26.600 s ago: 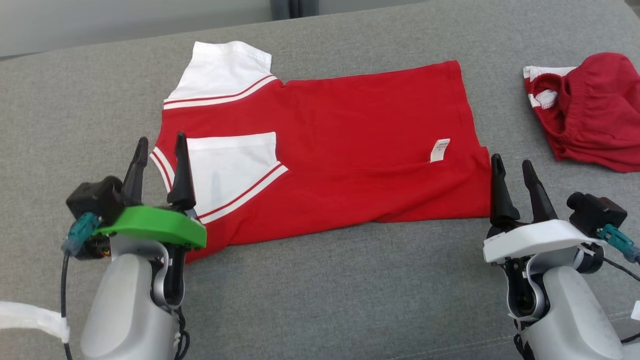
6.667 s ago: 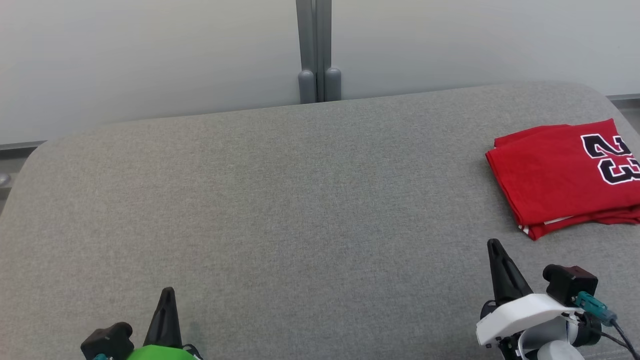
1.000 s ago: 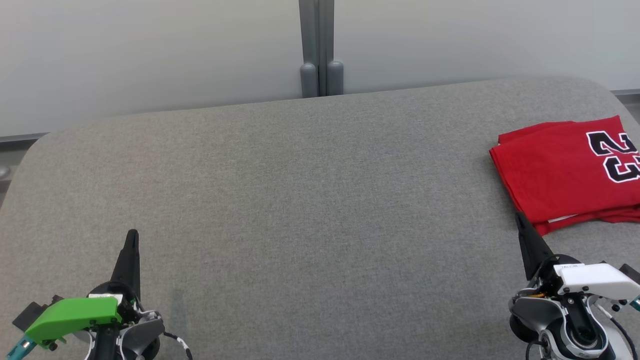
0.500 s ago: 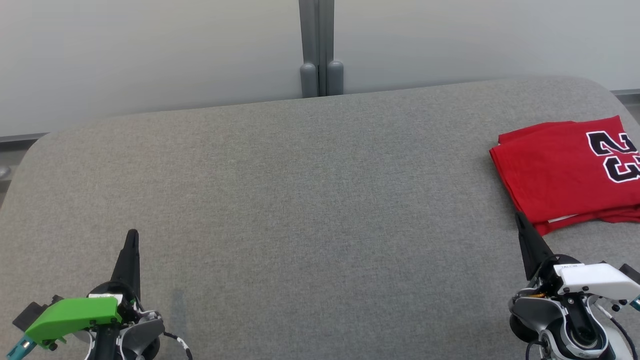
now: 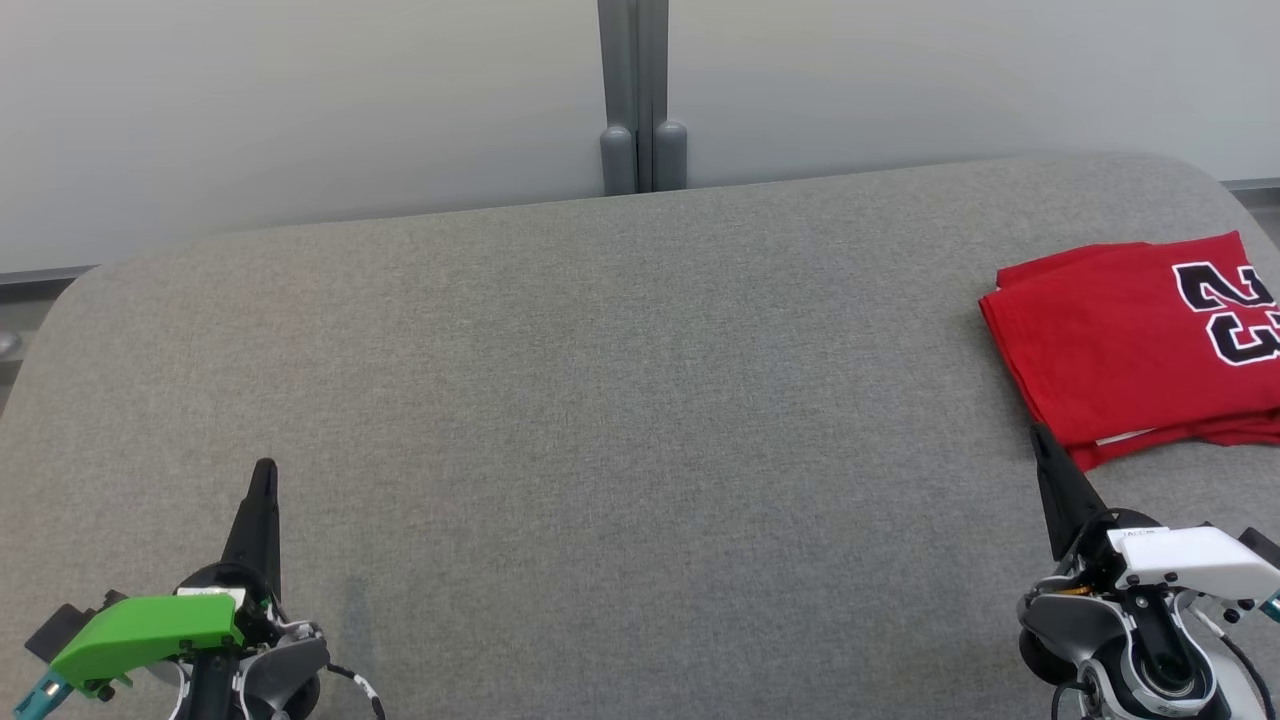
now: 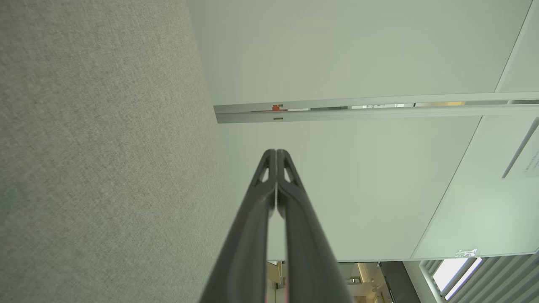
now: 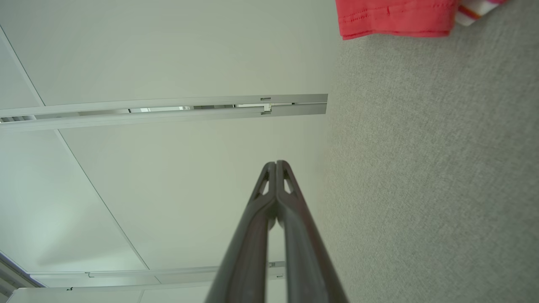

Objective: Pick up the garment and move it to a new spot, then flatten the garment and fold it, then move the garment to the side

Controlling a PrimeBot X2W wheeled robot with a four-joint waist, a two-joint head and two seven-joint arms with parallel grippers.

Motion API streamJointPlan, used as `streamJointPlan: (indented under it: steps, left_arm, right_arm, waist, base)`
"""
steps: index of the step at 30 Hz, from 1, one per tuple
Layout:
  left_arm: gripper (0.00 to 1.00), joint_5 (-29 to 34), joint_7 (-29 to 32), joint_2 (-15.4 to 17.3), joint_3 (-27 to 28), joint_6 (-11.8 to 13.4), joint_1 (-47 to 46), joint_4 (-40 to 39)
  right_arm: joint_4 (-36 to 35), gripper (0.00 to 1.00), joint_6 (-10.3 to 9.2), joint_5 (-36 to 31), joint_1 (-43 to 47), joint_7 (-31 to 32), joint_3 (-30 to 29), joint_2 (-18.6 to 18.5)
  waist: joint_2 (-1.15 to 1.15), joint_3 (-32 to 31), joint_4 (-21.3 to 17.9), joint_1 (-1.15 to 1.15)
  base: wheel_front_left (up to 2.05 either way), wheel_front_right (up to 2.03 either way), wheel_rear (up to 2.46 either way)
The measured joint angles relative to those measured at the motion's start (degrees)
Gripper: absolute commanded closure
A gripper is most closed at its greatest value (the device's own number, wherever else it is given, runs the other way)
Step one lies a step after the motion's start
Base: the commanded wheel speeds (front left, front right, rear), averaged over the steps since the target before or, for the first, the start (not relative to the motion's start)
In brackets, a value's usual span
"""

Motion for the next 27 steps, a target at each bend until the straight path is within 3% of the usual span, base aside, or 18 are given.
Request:
streamJointPlan:
  steps: [27]
  left_arm:
    - [1.0, 0.0, 0.0, 0.0, 0.0, 0.0, 0.0, 0.0]
  right_arm:
    - [0.0, 1.0, 0.0, 0.0, 0.0, 0.0, 0.0, 0.0]
  waist:
    - [0.0, 0.0, 0.0, 0.0]
  base:
    - [0.0, 0.0, 0.0]
